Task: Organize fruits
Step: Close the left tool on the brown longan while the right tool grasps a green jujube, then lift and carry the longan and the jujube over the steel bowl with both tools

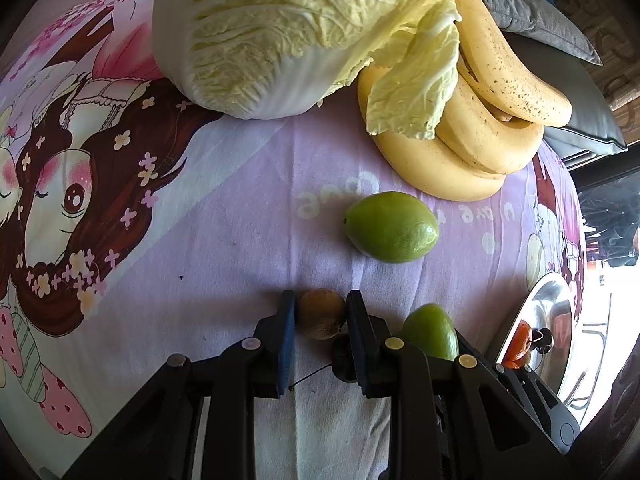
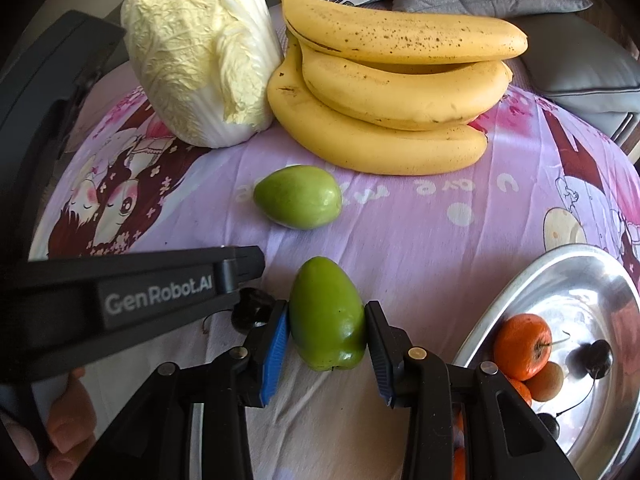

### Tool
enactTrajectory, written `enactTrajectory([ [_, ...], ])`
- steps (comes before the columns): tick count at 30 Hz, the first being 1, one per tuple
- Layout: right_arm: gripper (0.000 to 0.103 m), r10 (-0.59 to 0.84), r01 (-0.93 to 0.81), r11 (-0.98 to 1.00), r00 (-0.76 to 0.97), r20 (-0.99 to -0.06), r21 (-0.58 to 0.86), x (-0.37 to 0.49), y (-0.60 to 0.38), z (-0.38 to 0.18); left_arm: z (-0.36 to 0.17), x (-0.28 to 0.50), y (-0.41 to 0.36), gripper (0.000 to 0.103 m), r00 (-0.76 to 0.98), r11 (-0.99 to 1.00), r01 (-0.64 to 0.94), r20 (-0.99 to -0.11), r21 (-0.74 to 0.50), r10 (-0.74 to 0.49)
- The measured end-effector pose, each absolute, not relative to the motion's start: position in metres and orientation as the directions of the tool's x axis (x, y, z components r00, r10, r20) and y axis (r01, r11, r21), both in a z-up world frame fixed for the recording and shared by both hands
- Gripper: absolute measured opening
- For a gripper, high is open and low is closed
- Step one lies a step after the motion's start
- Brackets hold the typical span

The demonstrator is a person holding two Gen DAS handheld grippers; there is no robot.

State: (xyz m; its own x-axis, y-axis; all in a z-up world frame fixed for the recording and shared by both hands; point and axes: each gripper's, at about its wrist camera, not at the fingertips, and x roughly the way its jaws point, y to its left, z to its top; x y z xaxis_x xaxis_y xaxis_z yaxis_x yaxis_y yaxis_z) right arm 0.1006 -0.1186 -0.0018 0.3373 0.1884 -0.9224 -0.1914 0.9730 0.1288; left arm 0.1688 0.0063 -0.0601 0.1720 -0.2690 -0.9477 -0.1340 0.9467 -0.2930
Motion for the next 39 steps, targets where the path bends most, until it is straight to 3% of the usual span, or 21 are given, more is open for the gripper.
enactTrajectory([
  [24, 0.04, 0.224, -0.162, 0.971, 0.345, -0.912, 0.177, 0.083, -0.139, 0.023, -0.017, 0.155, 0.0, 0.026, 0.238, 0.943, -0.115, -0.93, -0.313, -0.28],
  [39, 0.04, 0.217, -0.053, 0.975, 0.385, -0.897, 0.214, 0.074, -0.18, 0.046, 0.025, 0.146, -0.019, 0.026, 0.289, 0.943, -0.063, -0.91, -0.327, -0.296],
])
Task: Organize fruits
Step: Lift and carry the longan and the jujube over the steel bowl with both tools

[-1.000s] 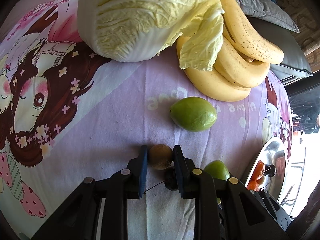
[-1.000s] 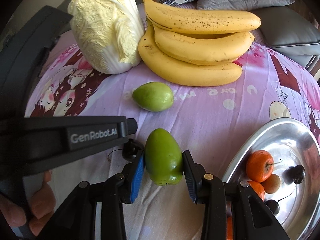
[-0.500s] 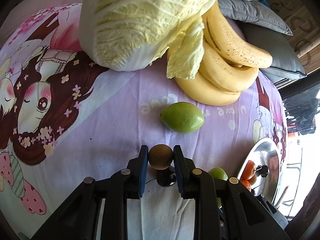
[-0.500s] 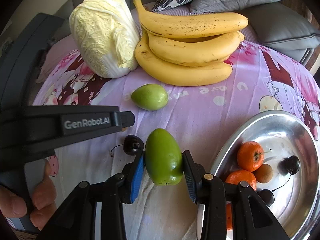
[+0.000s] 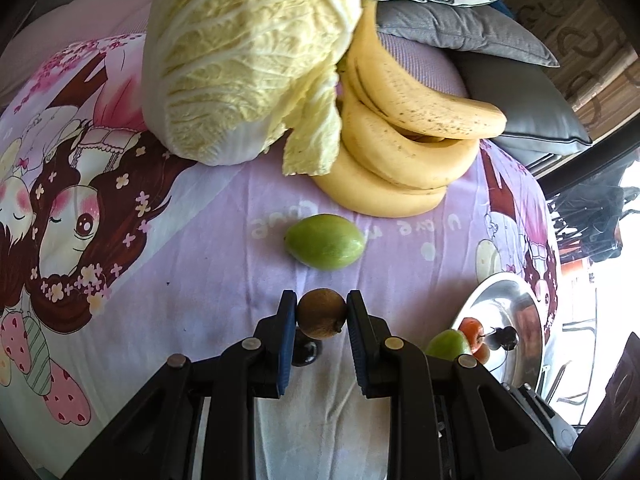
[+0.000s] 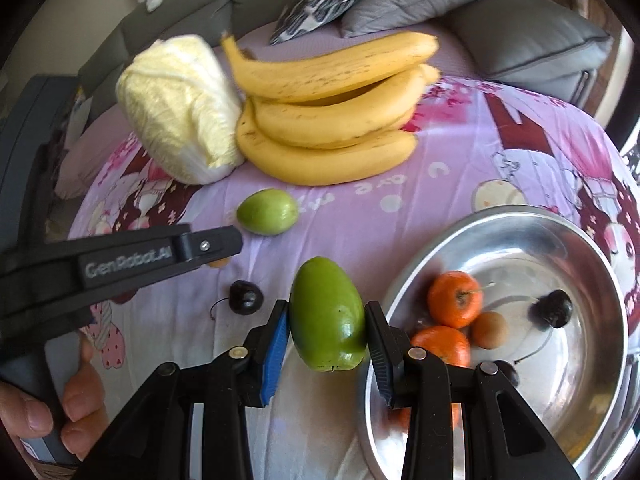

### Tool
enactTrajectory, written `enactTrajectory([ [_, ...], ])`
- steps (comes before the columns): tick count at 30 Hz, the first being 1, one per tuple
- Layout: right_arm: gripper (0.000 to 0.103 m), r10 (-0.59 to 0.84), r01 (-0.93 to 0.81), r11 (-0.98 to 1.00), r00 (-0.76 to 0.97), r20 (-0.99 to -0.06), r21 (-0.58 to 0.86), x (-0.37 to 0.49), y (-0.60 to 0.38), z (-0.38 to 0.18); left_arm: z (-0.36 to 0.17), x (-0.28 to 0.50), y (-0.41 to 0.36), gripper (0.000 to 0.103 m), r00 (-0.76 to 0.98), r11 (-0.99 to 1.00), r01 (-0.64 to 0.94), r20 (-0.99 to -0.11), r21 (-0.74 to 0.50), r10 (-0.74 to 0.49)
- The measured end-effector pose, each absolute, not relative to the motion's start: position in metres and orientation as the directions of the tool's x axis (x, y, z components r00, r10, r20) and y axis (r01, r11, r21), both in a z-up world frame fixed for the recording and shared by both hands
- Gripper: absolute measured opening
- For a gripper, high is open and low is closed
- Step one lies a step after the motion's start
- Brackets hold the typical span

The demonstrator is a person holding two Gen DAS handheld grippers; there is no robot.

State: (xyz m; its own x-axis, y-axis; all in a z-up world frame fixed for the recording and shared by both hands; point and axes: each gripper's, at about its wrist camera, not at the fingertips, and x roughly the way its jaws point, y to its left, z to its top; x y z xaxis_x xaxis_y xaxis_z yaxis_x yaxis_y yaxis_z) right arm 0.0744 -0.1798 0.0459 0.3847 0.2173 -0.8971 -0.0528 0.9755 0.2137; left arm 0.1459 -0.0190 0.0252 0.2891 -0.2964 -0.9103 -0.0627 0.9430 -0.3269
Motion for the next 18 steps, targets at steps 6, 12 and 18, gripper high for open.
enactTrajectory([
  [6, 0.04, 0.2, 0.01, 0.975, 0.401, -0.894, 0.223, 0.076, -0.2, 0.051, 0.033, 0.141, -0.038, 0.026, 0.289, 0.944, -0.038, -0.908, -0.329, -0.305],
  [12, 0.04, 0.176, 0.077, 0.971, 0.402, -0.898, 0.225, 0.076, -0.223, 0.051, 0.042, 0.134, -0.06, 0.026, 0.275, 0.937, 0.009, -0.9, -0.349, -0.338],
  [18, 0.041, 0.138, 0.187, 0.954, 0.415, -0.899, 0.233, 0.071, -0.261, 0.051, 0.041, 0.125, -0.081, 0.026, 0.264, 0.933, 0.083, -0.895, -0.349, -0.359],
])
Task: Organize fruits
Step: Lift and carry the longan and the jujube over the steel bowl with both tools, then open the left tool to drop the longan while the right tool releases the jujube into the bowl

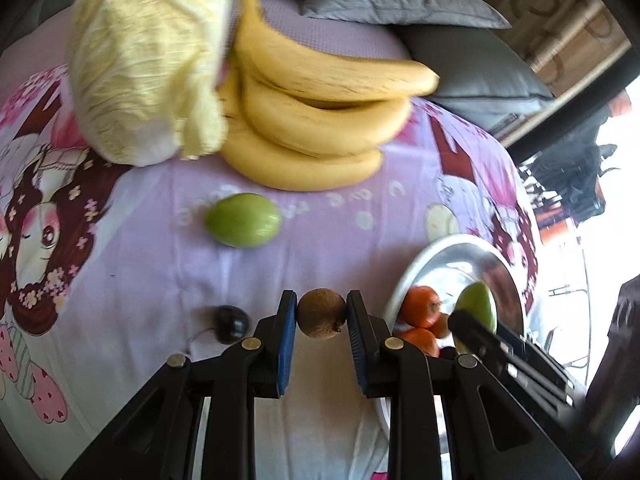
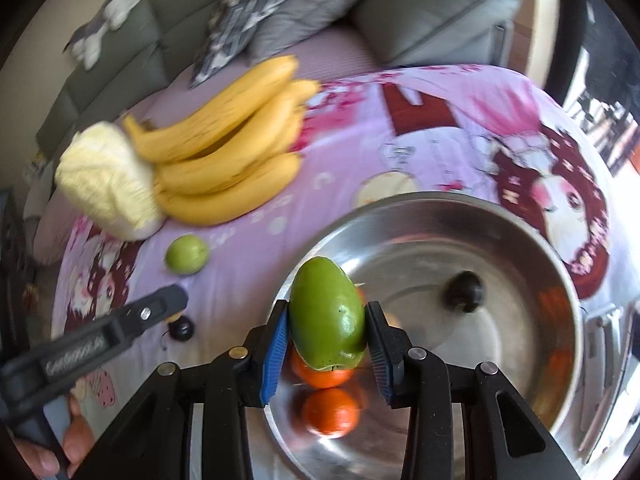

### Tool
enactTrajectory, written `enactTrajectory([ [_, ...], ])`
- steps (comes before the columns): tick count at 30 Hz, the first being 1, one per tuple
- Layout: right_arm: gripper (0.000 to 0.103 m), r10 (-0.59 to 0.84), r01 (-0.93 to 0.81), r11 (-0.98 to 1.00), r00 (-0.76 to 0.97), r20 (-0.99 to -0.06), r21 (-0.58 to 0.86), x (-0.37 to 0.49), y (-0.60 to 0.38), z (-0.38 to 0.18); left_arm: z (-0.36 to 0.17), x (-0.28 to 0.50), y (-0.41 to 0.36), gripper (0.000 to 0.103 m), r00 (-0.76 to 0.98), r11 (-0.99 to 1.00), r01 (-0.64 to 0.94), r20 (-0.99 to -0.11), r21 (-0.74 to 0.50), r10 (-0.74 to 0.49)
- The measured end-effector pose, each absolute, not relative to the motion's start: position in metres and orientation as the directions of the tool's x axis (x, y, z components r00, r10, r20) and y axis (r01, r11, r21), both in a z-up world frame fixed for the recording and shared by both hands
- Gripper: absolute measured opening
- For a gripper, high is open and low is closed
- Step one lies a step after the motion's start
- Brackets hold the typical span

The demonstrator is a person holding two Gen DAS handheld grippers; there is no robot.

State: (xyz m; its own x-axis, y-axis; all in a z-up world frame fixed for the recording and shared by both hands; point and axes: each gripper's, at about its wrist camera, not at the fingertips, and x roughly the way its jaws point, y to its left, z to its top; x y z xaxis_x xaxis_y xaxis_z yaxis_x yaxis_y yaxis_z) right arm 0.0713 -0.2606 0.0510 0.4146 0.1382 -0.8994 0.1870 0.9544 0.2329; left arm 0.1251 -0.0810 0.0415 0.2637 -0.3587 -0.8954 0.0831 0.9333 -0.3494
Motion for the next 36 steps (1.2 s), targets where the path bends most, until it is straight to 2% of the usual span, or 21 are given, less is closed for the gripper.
enactTrajectory([
  [12, 0.041, 0.059, 0.349, 0.909, 0.429, -0.901, 0.226, 0.055, -0.319, 0.053, 0.042, 0.107, -0.151, 0.026, 0.221, 0.907, 0.272, -0.896, -0.322, -0.385],
  [21, 0.041, 0.037, 0.393, 0.893, 0.421, -0.906, 0.218, 0.047, -0.335, 0.05, 0.035, 0.082, -0.198, 0.026, 0.164, 0.87, 0.399, -0.911, -0.29, -0.378],
  [36, 0.041, 0.008, 0.429, 0.889, 0.336, -0.942, 0.16, 0.037, -0.345, 0.029, 0.015, 0.061, -0.23, 0.026, 0.097, 0.845, 0.482, -0.945, -0.231, -0.313],
])
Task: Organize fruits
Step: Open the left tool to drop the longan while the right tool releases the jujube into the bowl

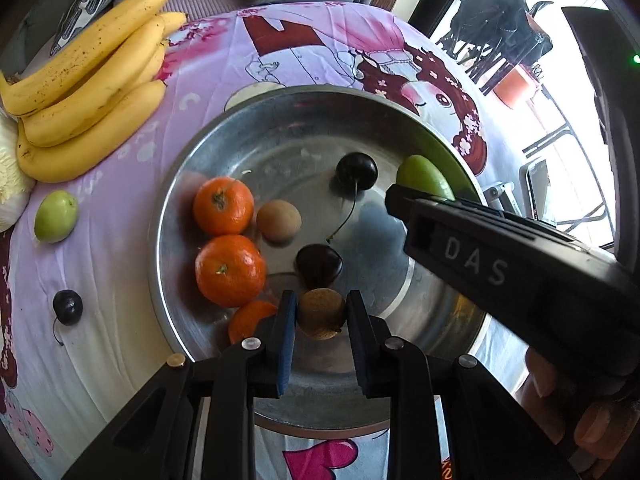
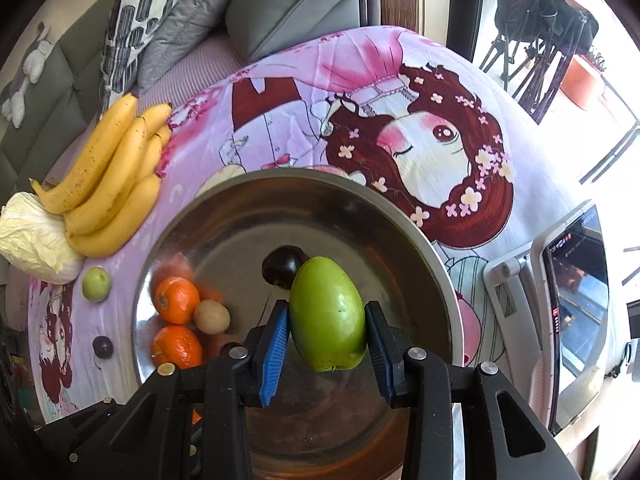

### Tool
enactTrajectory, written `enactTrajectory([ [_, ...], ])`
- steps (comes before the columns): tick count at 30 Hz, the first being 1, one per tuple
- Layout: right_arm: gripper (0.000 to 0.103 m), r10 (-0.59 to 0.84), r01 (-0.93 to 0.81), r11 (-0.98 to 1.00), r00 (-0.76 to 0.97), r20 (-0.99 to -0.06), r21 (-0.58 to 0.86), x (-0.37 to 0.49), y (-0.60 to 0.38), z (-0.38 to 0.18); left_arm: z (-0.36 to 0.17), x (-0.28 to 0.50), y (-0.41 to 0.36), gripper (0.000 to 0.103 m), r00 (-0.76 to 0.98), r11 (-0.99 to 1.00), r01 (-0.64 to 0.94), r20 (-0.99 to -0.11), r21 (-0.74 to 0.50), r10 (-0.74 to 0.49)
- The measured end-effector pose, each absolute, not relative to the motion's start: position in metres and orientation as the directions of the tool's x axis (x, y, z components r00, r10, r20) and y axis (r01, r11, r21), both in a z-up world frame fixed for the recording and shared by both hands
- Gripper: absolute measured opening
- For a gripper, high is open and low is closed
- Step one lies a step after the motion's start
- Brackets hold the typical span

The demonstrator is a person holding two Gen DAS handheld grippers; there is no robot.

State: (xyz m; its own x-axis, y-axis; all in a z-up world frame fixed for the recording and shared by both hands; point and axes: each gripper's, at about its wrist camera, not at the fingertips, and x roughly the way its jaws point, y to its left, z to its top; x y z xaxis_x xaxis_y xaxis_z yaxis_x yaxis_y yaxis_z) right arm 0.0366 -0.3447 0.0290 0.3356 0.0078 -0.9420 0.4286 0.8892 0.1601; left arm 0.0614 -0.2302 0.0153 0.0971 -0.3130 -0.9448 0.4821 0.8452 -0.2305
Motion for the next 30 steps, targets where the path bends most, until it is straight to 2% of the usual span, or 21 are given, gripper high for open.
enactTrajectory([
  [15, 0.041, 0.03, 0.396, 0.908, 0.267, -0.963, 0.138, 0.044, -0.332, 0.009, 0.006, 0.06, -0.234, 0.026, 0.063, 0.849, 0.47, -0.951, -0.241, -0.304],
  [30, 0.041, 0.021, 0.414, 0.9, 0.28, -0.96, 0.14, 0.041, -0.338, 0.018, 0.01, 0.061, -0.23, 0.027, 0.033, 0.853, 0.438, -0.943, -0.284, -0.331],
])
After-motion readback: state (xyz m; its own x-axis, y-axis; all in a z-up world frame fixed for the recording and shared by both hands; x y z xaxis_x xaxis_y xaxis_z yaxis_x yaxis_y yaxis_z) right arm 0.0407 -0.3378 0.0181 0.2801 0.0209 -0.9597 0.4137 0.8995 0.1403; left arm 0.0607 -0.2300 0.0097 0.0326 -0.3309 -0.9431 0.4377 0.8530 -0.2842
